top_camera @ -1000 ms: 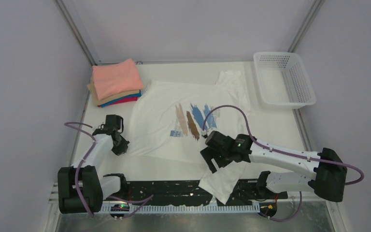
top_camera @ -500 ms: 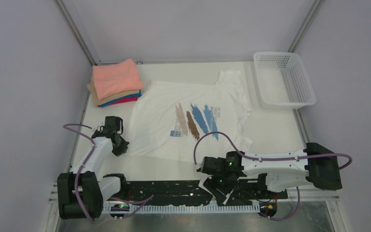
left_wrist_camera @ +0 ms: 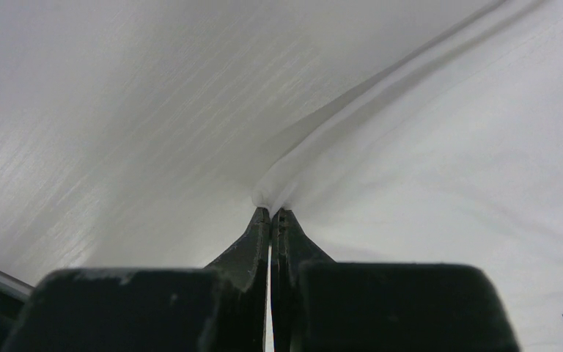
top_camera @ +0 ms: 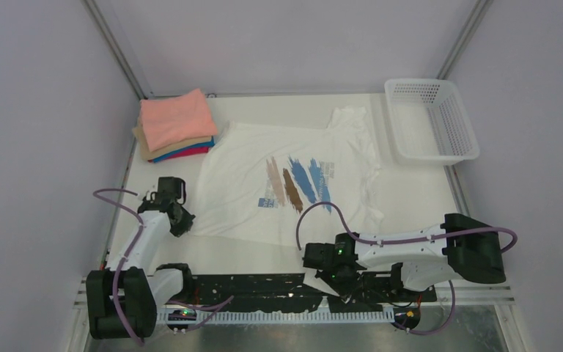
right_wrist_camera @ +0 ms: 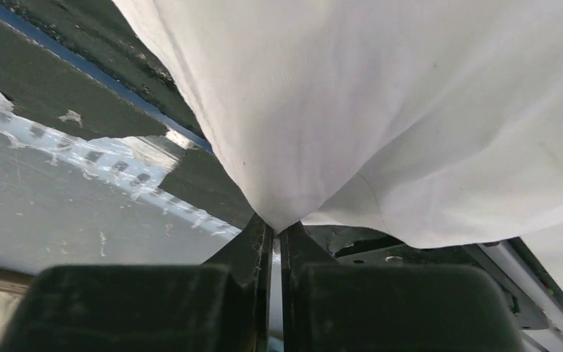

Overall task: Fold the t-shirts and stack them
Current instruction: Grab the side of the flattened tshirt closest away from the robot with both arms, then fold the flattened tshirt in 1/3 of the way

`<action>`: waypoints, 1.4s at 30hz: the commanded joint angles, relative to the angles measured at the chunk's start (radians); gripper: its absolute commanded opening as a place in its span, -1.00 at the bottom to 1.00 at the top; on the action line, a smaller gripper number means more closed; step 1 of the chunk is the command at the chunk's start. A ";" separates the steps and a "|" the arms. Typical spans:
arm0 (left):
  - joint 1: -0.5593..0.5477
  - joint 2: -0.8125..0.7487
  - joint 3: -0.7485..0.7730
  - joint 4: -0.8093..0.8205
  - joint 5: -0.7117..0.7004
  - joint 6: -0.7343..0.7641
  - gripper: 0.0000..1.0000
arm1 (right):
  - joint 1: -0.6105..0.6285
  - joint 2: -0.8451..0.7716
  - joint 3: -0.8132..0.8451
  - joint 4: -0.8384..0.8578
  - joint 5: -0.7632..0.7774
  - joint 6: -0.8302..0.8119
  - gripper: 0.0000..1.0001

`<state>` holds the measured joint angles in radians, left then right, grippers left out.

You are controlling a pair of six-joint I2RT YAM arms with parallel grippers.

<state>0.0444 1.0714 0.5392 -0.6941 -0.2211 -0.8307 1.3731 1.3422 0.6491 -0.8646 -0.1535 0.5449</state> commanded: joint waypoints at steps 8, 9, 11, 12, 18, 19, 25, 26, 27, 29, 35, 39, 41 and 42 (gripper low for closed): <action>0.004 -0.252 -0.104 -0.182 -0.026 -0.092 -1.00 | 0.007 -0.194 0.032 -0.219 -0.032 -0.069 -0.88; 0.004 -0.296 -0.117 -0.195 -0.009 -0.107 -1.00 | 0.007 -0.210 0.033 -0.223 -0.038 -0.076 -0.88; 0.004 -0.375 -0.117 -0.293 -0.038 -0.168 -1.00 | 0.007 -0.236 0.037 -0.237 -0.071 -0.086 -0.88; 0.004 -0.426 -0.125 -0.319 -0.037 -0.193 -1.00 | 0.007 -0.245 0.037 -0.246 -0.076 -0.087 -0.88; 0.003 -0.666 -0.175 -0.347 -0.073 -0.264 -1.00 | 0.007 -0.290 0.045 -0.270 -0.045 -0.084 -0.88; 0.003 -0.666 -0.166 -0.341 -0.072 -0.257 -1.00 | 0.007 -0.286 0.052 -0.270 -0.007 -0.080 -0.88; 0.003 -0.494 -0.081 -0.234 -0.005 -0.185 -1.00 | -0.192 -0.291 0.147 -0.256 0.124 -0.104 -0.88; 0.003 -0.466 -0.072 -0.210 0.006 -0.177 -1.00 | -0.220 -0.293 0.170 -0.252 0.133 -0.131 -0.88; 0.003 -0.443 -0.062 -0.188 0.013 -0.171 -1.00 | -0.279 -0.291 0.181 -0.240 0.146 -0.145 -0.88; 0.003 -0.403 -0.047 -0.151 0.020 -0.168 -1.00 | -0.359 -0.278 0.219 -0.219 0.172 -0.190 -0.88; 0.002 -0.292 0.031 -0.083 0.005 -0.154 -1.00 | -0.530 -0.183 0.332 -0.162 0.305 -0.275 -0.88; 0.003 -0.195 0.109 -0.060 -0.006 -0.136 -1.00 | -0.623 -0.138 0.393 -0.126 0.371 -0.295 -0.88; 0.002 -0.139 0.132 -0.037 -0.006 -0.133 -1.00 | -0.668 -0.102 0.415 -0.103 0.396 -0.305 -0.88; 0.003 -0.118 0.145 -0.026 -0.005 -0.131 -1.00 | -0.690 -0.090 0.425 -0.094 0.406 -0.309 -0.88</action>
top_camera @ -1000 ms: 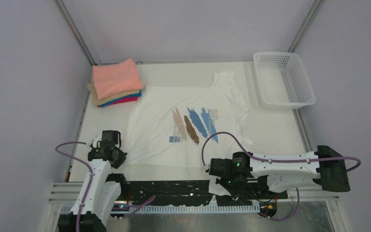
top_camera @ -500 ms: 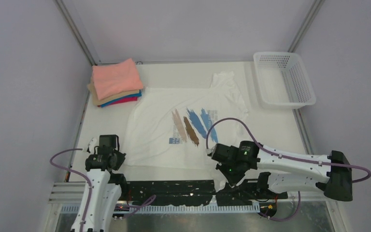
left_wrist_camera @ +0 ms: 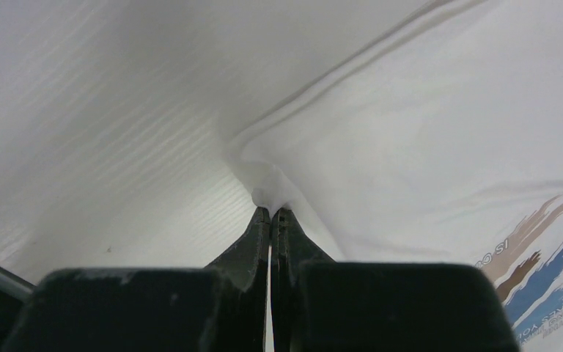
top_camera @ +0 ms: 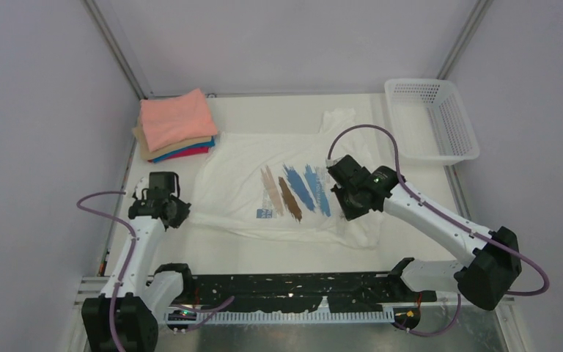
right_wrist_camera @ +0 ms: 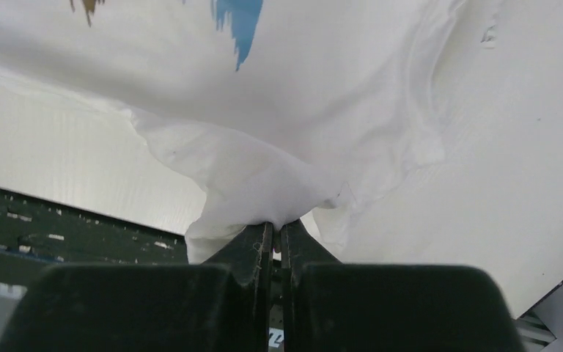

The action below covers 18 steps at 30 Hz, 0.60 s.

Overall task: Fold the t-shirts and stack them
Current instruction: Fold the flattened tshirt in 1/3 of the way

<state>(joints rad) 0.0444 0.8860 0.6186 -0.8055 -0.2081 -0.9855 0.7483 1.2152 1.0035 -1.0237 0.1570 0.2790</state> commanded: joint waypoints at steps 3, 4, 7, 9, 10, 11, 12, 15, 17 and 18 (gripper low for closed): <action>0.002 0.134 0.098 0.115 -0.014 0.026 -1.00 | -0.089 0.095 0.121 0.099 0.178 -0.035 -0.88; 0.002 0.155 0.109 0.123 -0.014 0.028 -1.00 | -0.098 0.106 0.129 0.113 0.182 -0.042 -0.88; 0.002 0.215 0.148 0.136 -0.031 0.037 -1.00 | -0.111 0.158 0.182 0.124 0.220 -0.059 -0.88; 0.002 0.250 0.169 0.160 -0.021 0.042 -1.00 | -0.121 0.179 0.207 0.141 0.254 -0.066 -0.87; 0.002 0.268 0.175 0.174 -0.005 0.044 -1.00 | -0.130 0.188 0.221 0.151 0.253 -0.082 -0.87; -0.002 0.287 0.185 0.187 0.005 0.050 -1.00 | -0.140 0.207 0.228 0.153 0.241 -0.096 -0.86; -0.009 0.305 0.195 0.194 0.006 0.051 -1.00 | -0.143 0.218 0.249 0.150 0.240 -0.121 -0.85; -0.032 0.377 0.234 0.196 0.003 0.052 -1.00 | -0.160 0.265 0.291 0.141 0.278 -0.169 -0.83; -0.035 0.416 0.259 0.195 0.000 0.050 -1.00 | -0.174 0.291 0.315 0.141 0.284 -0.214 -0.81; -0.035 0.433 0.271 0.196 -0.004 0.047 -1.00 | -0.179 0.309 0.336 0.143 0.287 -0.232 -0.81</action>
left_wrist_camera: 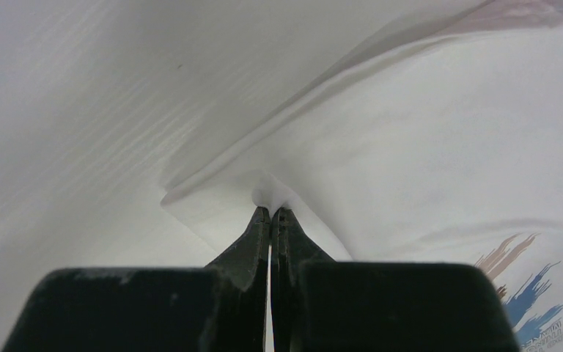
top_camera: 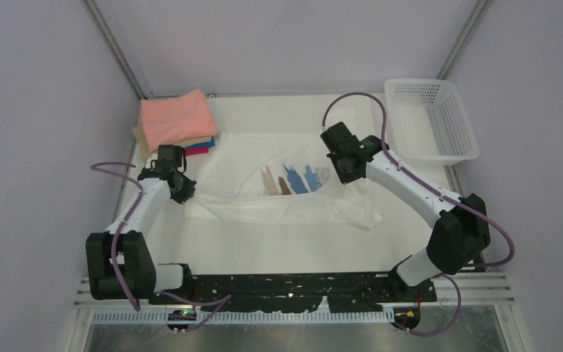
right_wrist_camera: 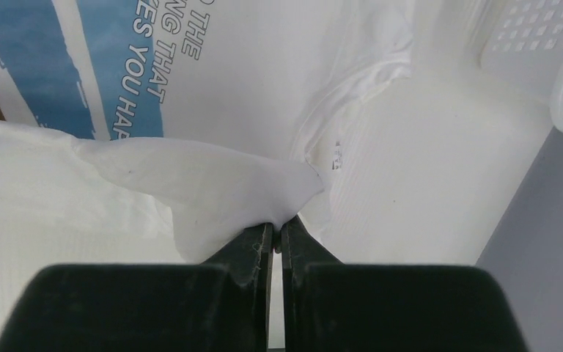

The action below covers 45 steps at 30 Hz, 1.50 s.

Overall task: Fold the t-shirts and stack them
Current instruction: Fold the flattened tshirt in 1/3 of the way

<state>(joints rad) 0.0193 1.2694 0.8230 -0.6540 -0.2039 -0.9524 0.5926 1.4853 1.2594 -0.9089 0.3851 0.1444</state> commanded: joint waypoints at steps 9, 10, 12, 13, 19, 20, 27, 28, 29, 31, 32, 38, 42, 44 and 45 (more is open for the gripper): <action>-0.010 0.179 0.169 0.038 -0.043 0.036 -1.00 | -0.065 0.168 0.175 0.046 0.037 -0.187 -0.79; -0.009 0.196 0.182 0.033 -0.041 0.042 -1.00 | -0.071 0.173 0.177 0.041 0.036 -0.187 -0.80; -0.009 0.227 0.207 0.026 -0.036 0.052 -1.00 | -0.081 0.183 0.172 0.036 0.036 -0.184 -0.80; -0.010 0.238 0.215 0.023 -0.039 0.055 -1.00 | -0.084 0.187 0.165 0.037 0.033 -0.183 -0.80; -0.042 0.296 0.262 -0.030 -0.083 0.045 -1.00 | -0.104 0.234 0.159 0.094 0.029 -0.164 -0.76; -0.042 0.312 0.269 -0.044 -0.092 0.041 -1.00 | -0.108 0.250 0.163 0.112 0.032 -0.155 -0.76; -0.044 0.387 0.311 -0.031 -0.071 0.052 -0.87 | -0.148 0.353 0.216 0.182 0.046 -0.080 -0.70; -0.044 0.398 0.321 -0.043 -0.071 0.053 -0.78 | -0.152 0.381 0.233 0.193 0.033 -0.077 -0.68; -0.044 0.405 0.333 -0.054 -0.077 0.054 -0.49 | -0.163 0.395 0.245 0.203 0.033 -0.067 -0.52; -0.044 0.399 0.343 -0.072 -0.103 0.059 0.19 | -0.172 0.446 0.290 0.207 0.041 -0.051 -0.28; -0.044 0.390 0.342 -0.076 -0.115 0.060 0.43 | -0.176 0.475 0.324 0.213 0.045 -0.041 -0.13; -0.045 0.252 0.335 -0.113 -0.117 0.075 0.99 | -0.213 0.453 0.358 0.290 -0.091 0.048 0.61; -0.056 0.162 0.290 -0.142 -0.115 0.098 0.99 | -0.264 0.272 0.159 0.374 -0.080 0.155 0.91; -0.075 0.129 0.252 -0.128 -0.107 0.118 0.99 | -0.288 0.146 0.007 0.437 -0.118 0.195 0.90; -0.085 0.118 0.237 -0.114 -0.081 0.132 0.99 | -0.291 0.063 -0.099 0.467 -0.186 0.202 0.90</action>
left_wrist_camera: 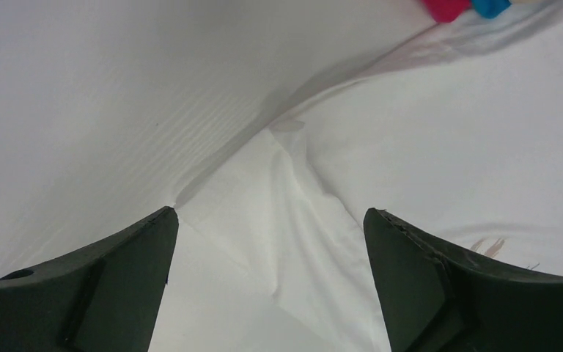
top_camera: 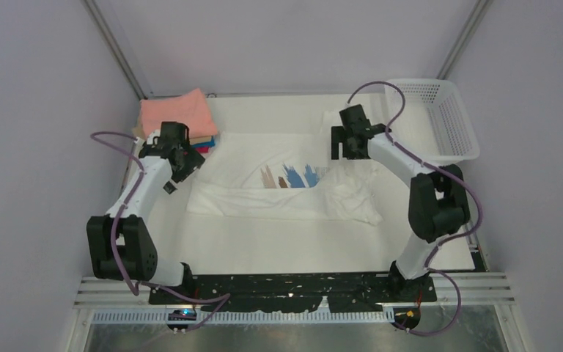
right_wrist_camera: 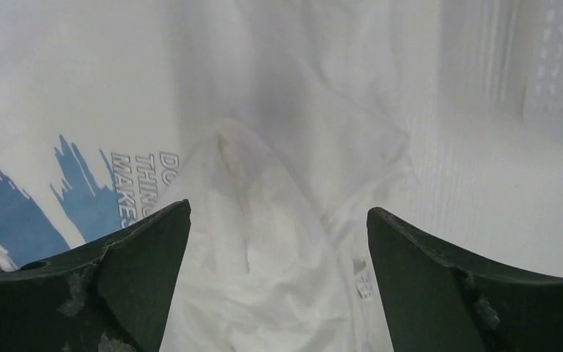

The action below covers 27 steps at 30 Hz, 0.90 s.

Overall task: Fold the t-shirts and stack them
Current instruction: Fold the flattened tshirt in 1/3 of the way

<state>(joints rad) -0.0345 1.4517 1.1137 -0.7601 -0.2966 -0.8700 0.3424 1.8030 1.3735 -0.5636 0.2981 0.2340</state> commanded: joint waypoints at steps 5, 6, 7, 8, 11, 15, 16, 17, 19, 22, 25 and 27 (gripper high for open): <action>-0.059 -0.066 -0.158 0.101 0.152 0.092 0.99 | -0.042 -0.438 -0.502 0.335 -0.487 0.172 0.90; -0.064 -0.062 -0.171 0.115 0.164 0.094 0.99 | -0.042 -0.439 -0.545 0.354 -0.508 0.180 0.90; -0.067 -0.058 -0.179 0.125 0.176 0.098 0.99 | -0.041 -0.430 -0.558 0.379 -0.523 0.188 0.90; -0.070 -0.054 -0.185 0.132 0.183 0.102 0.99 | -0.042 -0.424 -0.571 0.389 -0.523 0.190 0.90; -0.075 -0.046 -0.202 0.156 0.179 0.112 0.99 | -0.042 -0.363 -0.565 0.448 -0.531 0.199 0.90; -0.074 -0.029 -0.220 0.170 0.177 0.114 0.99 | -0.042 -0.276 -0.521 0.481 -0.539 0.200 0.90; -0.074 -0.021 -0.222 0.172 0.174 0.114 0.99 | -0.042 -0.265 -0.515 0.495 -0.538 0.199 0.90; -0.074 -0.017 -0.224 0.173 0.171 0.114 0.99 | -0.042 -0.243 -0.502 0.502 -0.544 0.199 0.90; -0.075 -0.007 -0.225 0.173 0.163 0.115 0.99 | -0.041 -0.213 -0.485 0.523 -0.557 0.204 0.90; -0.074 0.004 -0.220 0.165 0.154 0.117 0.99 | -0.038 -0.162 -0.462 0.592 -0.591 0.229 0.90; -0.074 0.000 -0.221 0.165 0.151 0.115 0.99 | -0.017 -0.109 -0.380 0.608 -0.546 0.227 0.90; -0.075 -0.005 -0.224 0.164 0.149 0.114 0.99 | -0.008 -0.062 -0.301 0.590 -0.491 0.231 0.90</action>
<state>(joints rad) -0.1066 1.4578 0.8932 -0.6205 -0.1310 -0.7723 0.3138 1.6905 0.9283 -0.0532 -0.2504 0.4492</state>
